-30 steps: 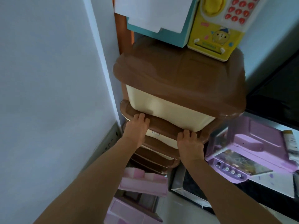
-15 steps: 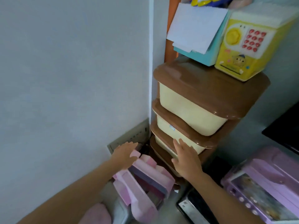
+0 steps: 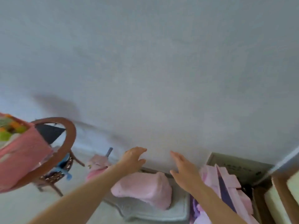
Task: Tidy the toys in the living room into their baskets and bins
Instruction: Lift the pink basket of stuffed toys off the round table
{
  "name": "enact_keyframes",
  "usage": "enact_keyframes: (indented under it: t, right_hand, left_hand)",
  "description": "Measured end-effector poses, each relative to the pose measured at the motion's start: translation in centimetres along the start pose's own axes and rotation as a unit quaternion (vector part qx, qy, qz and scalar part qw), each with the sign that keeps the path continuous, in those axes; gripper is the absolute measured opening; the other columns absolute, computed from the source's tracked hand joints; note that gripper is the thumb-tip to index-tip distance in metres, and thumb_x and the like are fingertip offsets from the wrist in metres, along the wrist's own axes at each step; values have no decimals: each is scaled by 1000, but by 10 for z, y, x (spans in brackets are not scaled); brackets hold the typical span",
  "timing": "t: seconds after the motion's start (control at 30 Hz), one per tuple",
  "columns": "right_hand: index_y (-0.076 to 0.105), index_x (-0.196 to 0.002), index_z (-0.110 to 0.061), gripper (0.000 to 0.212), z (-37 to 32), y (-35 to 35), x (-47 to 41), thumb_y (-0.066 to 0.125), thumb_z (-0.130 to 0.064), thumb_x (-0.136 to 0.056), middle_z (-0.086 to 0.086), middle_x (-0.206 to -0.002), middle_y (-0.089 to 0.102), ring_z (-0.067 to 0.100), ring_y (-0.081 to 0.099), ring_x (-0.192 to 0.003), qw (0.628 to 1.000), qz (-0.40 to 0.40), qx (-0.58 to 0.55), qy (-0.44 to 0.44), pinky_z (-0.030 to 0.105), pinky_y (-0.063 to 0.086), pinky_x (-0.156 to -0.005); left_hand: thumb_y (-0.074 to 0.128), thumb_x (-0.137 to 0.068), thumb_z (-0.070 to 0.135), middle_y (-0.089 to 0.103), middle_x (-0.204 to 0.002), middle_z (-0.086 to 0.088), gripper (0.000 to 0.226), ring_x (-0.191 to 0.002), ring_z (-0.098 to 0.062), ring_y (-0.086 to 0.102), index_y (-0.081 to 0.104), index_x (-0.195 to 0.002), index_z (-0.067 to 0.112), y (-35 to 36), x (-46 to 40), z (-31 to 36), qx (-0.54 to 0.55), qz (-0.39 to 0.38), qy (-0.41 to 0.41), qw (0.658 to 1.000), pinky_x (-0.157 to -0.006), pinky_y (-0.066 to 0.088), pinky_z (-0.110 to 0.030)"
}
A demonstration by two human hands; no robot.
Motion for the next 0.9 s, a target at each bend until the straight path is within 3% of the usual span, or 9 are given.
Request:
enact_keyframes:
  t: [0.17, 0.3, 0.4, 0.57, 0.67, 0.9]
  right_hand:
    - [6, -150, -22, 68, -106, 33, -33, 45, -22, -95, 1, -157, 13, 15, 23, -142, 993, -47, 40, -98, 26, 22, -112]
    - [8, -150, -22, 67, -193, 61, -57, 45, -18, -94, -2, -157, 16, 14, 24, -141, 984, -68, 50, -157, 24, 21, -111]
    - [13, -149, -23, 64, -261, 87, -77, 44, -19, -94, -2, -156, 17, 14, 26, -141, 980, -78, 29, -183, 23, 20, -111]
    - [20, -148, -24, 57, -370, 134, -109, 45, -23, -96, -3, -155, 22, 13, 27, -140, 976, -101, -48, -186, 29, 24, -114]
    - [22, -147, -23, 59, -418, 156, -126, 48, -20, -95, -4, -154, 24, 14, 33, -137, 974, -124, -93, -165, 28, 28, -110]
    - [27, -145, -20, 57, -516, 197, -159, 51, -16, -94, 4, -148, 37, 20, 42, -131, 956, -190, -167, -147, 29, 37, -102]
  left_hand:
    - [46, -96, 23, 34, -150, 1, 49, -138, -17, 30, 34, -143, 20, -35, 58, -117, 37, 66, -109, 991, -111, 23, -31]
    - [48, -94, 20, 41, -145, -2, 48, -132, -18, 39, 39, -141, 17, -60, 104, -205, 76, 112, -171, 976, -111, 28, -31]
    - [52, -93, 23, 43, -144, -1, 48, -133, -18, 38, 42, -139, 18, -79, 132, -274, 80, 135, -204, 966, -112, 28, -33]
    - [52, -88, 14, 57, -127, -1, 37, -121, -20, 49, 57, -124, 17, -129, 170, -383, 101, 209, -232, 944, -101, 37, -33]
    - [53, -90, 14, 48, -139, -3, 43, -132, -22, 40, 50, -133, 16, -156, 201, -441, 112, 286, -276, 911, -111, 31, -38]
    - [56, -85, 6, 44, -139, -13, 52, -129, -31, 41, 44, -136, 6, -161, 261, -548, 224, 369, -377, 820, -105, 36, -42]
Point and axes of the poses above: each hand's wrist, its own x-axis away from the middle knuckle, its own y-axis out of the palm, z = x × y, the point moved 10 cm from there along -x, towards the middle knuckle
